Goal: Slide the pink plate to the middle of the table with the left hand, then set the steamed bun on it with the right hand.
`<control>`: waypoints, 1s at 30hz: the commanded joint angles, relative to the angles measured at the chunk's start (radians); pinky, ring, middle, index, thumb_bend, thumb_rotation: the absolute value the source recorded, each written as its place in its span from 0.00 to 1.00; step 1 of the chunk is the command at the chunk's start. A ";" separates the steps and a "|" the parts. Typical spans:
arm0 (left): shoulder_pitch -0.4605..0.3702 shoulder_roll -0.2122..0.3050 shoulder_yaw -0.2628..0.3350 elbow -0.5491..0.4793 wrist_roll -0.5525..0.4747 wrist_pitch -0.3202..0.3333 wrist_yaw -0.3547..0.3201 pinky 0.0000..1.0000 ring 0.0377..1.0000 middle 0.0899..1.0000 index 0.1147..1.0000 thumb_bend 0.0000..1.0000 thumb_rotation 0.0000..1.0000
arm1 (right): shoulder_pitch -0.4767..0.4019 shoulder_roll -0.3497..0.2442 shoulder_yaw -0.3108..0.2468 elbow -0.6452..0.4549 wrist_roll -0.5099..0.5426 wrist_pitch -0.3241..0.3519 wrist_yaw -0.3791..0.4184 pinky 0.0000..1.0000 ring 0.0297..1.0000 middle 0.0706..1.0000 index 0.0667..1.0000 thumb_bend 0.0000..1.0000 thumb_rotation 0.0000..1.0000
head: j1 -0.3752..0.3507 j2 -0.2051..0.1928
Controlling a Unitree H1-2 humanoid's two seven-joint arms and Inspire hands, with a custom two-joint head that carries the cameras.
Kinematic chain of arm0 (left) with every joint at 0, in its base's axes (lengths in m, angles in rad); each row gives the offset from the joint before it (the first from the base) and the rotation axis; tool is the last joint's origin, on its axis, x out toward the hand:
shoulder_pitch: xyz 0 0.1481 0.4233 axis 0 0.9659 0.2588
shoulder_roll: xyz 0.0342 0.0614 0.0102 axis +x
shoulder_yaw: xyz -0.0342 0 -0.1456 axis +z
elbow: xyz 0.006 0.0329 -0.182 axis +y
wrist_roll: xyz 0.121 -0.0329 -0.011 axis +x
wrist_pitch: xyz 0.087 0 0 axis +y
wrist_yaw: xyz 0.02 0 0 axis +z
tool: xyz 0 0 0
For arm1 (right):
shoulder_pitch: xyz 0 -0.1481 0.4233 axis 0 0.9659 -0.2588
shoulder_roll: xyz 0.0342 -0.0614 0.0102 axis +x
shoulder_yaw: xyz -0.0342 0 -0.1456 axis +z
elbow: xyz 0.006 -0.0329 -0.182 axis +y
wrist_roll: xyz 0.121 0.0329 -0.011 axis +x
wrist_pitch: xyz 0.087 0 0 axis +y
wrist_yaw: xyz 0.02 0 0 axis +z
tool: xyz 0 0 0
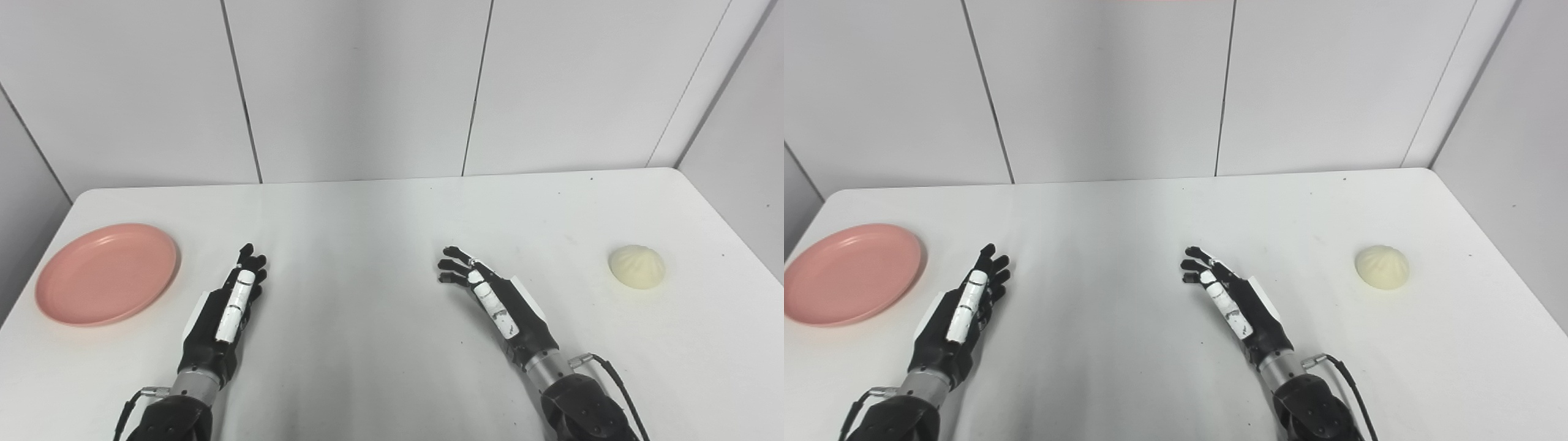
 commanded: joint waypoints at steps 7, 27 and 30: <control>-0.035 0.007 -0.005 -0.009 0.000 0.000 -0.009 1.00 0.97 0.97 1.00 0.64 0.95 | -0.017 -0.005 -0.002 -0.019 0.001 -0.050 0.001 0.97 0.80 0.82 0.86 0.79 1.00 | 0.001 -0.001; -0.036 -0.006 -0.019 0.009 0.013 -0.017 -0.003 1.00 0.97 0.97 1.00 0.64 0.94 | -0.014 -0.013 -0.012 0.001 0.011 -0.074 0.003 0.98 0.80 0.82 0.86 0.78 1.00 | 0.098 -0.027; -0.038 -0.023 -0.034 0.027 0.025 -0.035 0.004 1.00 0.98 0.97 1.00 0.63 0.94 | -0.012 -0.029 -0.026 0.023 0.026 -0.099 0.011 0.99 0.81 0.82 0.86 0.79 1.00 | 0.179 -0.048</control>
